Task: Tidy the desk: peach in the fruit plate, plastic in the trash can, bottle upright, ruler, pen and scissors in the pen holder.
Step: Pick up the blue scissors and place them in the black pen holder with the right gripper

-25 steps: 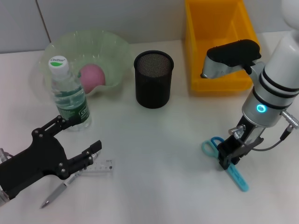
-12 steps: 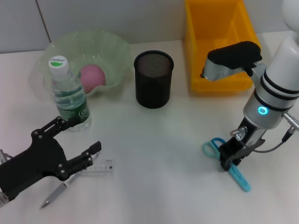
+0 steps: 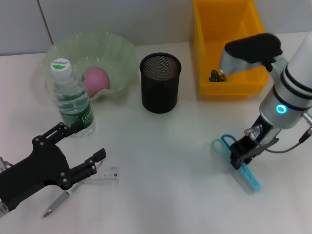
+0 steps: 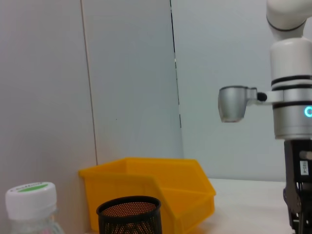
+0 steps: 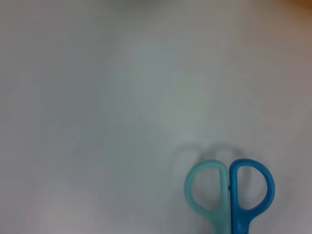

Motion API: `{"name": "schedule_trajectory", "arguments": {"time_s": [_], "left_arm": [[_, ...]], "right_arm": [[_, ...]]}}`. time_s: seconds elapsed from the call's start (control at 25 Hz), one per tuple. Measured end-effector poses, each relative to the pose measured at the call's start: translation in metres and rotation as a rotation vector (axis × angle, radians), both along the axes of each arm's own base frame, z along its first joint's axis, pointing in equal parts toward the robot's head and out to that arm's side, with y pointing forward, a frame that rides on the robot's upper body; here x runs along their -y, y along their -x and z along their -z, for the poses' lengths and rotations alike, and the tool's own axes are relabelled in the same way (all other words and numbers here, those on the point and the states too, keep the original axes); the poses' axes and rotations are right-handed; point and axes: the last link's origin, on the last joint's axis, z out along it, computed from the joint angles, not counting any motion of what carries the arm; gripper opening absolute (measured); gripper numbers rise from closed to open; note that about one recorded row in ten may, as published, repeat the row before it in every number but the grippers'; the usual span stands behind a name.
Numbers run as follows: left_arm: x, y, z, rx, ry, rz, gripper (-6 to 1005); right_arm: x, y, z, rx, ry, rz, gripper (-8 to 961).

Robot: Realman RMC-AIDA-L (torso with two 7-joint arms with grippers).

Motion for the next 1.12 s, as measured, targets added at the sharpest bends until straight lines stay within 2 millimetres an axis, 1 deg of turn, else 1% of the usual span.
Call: {"name": "schedule_trajectory", "arguments": {"time_s": [0.16, 0.4, 0.6, 0.72, 0.84, 0.96, 1.04, 1.12], "left_arm": [[-0.001, 0.000, 0.000, 0.001, -0.002, 0.001, 784], [-0.002, -0.001, -0.002, 0.005, -0.009, 0.001, 784], [-0.002, -0.002, -0.002, 0.011, -0.015, 0.007, 784], [-0.003, -0.003, -0.002, 0.016, -0.013, 0.006, 784], [-0.002, -0.003, -0.002, 0.020, -0.013, 0.006, 784], [0.000, -0.004, -0.003, 0.035, -0.013, 0.012, 784], [0.002, -0.004, -0.004, 0.046, -0.012, 0.013, 784], [0.003, -0.004, -0.004, 0.053, -0.009, 0.009, 784]], "right_arm": [[0.000, 0.012, -0.014, -0.012, -0.037, -0.053, 219], [-0.001, 0.035, -0.044, -0.037, -0.134, -0.151, 221], [0.001, 0.058, -0.070, -0.054, -0.250, -0.282, 222], [0.000, 0.073, -0.081, -0.065, -0.318, -0.389, 223], [-0.003, 0.086, -0.086, -0.079, -0.378, -0.487, 223], [-0.009, 0.095, -0.087, -0.097, -0.430, -0.575, 224], [-0.015, 0.099, -0.086, -0.108, -0.463, -0.635, 225], [-0.019, 0.101, -0.080, -0.117, -0.479, -0.681, 225]]}}
